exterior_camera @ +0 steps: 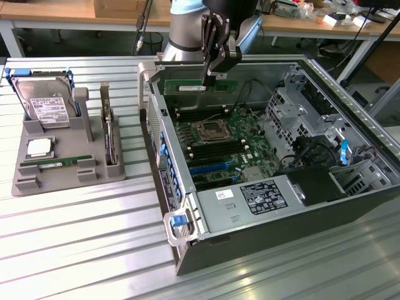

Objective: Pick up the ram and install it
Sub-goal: 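Pick up the ram and move it above insertion slot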

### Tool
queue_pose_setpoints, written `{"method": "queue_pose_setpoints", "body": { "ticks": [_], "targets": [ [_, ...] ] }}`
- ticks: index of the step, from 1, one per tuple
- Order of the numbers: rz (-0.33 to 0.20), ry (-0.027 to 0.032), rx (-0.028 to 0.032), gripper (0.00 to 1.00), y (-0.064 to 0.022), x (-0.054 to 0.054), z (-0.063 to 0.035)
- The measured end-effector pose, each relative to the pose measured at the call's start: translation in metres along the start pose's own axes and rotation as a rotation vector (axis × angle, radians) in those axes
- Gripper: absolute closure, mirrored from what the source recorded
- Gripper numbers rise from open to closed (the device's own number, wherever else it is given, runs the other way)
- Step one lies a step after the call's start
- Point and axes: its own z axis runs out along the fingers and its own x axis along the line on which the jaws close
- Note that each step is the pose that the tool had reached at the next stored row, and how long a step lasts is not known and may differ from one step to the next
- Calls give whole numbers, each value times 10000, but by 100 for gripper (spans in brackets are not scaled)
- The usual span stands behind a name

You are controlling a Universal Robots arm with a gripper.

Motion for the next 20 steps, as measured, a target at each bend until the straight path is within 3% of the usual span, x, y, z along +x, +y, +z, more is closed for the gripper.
{"method": "queue_pose_setpoints", "body": {
  "ticks": [6,20],
  "targets": [
    [0,2,0,87,-298,-23,-10],
    [0,6,1,87,-741,-57,-25]
  ]
}}
